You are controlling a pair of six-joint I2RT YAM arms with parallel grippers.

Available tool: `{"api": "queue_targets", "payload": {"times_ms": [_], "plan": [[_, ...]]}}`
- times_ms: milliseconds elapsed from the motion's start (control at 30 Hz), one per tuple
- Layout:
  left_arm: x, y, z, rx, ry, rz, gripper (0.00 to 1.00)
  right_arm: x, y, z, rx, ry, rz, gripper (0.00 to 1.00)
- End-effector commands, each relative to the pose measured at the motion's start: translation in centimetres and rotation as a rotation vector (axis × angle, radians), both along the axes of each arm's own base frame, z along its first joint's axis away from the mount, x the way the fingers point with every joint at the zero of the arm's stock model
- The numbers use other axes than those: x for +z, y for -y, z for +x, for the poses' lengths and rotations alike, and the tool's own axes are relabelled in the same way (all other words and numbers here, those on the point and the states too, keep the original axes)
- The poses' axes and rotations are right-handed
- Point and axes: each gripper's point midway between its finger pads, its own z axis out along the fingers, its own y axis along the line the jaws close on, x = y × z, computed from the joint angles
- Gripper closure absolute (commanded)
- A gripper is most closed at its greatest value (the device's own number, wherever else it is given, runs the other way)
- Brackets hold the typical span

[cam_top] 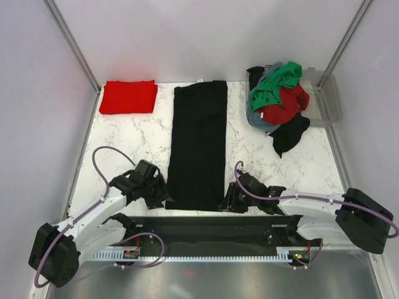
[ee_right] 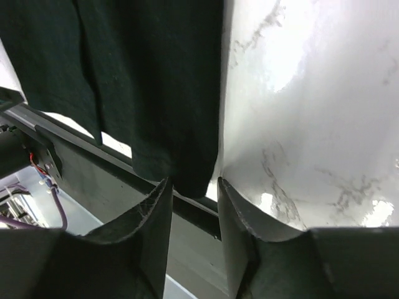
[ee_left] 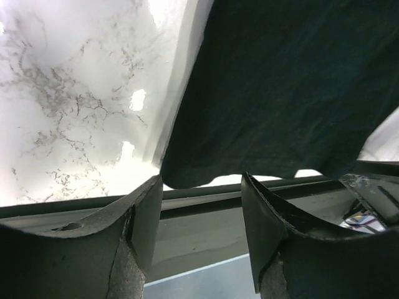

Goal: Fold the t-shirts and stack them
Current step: Fold the tshirt

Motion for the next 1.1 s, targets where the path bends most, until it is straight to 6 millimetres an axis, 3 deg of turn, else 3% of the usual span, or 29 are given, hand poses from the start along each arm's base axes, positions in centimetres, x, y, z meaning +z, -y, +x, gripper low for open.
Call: {"api": "queue_targets", "payload": {"times_ms": [0, 133, 300, 400, 567, 700, 767, 1067], "plan": [[-1.1, 0.6, -0.1, 0.017, -0.026, -0.004, 0.40, -1.0, 0.1, 0.4, -0.006, 0.019, -0.024, 0.59], [-1.9, 0.7, -0.6, 0.013, -0.039, 0.009, 0.42, -1.0, 0.1, 0.6, -0.002, 0.025, -0.033, 0.65], [-2.1, 0.5, -0.2, 0.016, -0.007, 0.017, 0.50, -1.0, 0.2, 0.6, 0.000, 0.029, -0.037, 0.74], [-2.0, 0.5, 0.1, 0.012, 0.000, 0.024, 0.61, -1.2, 0.3, 0.5, 0.005, 0.021, -0.043, 0.77], [-2.0, 0.4, 0.7, 0.026, 0.022, 0.037, 0.67, -1.4, 0.4, 0.4, 0.010, 0.017, -0.048, 0.83], [-2.0, 0.7, 1.1, 0.015, 0.029, 0.030, 0.83, -1.4, 0.4, 0.4, 0.010, 0.016, -0.050, 0.95], [-1.9, 1.1, 1.1, 0.004, 0.020, 0.016, 0.98, -1.3, 0.4, 0.5, 0.011, 0.019, -0.055, 1.00], [1.5, 3.2, -0.5, -0.038, 0.056, -0.067, 0.98, 0.3, 2.7, -0.5, 0.014, 0.021, -0.128, 1.00]]}}
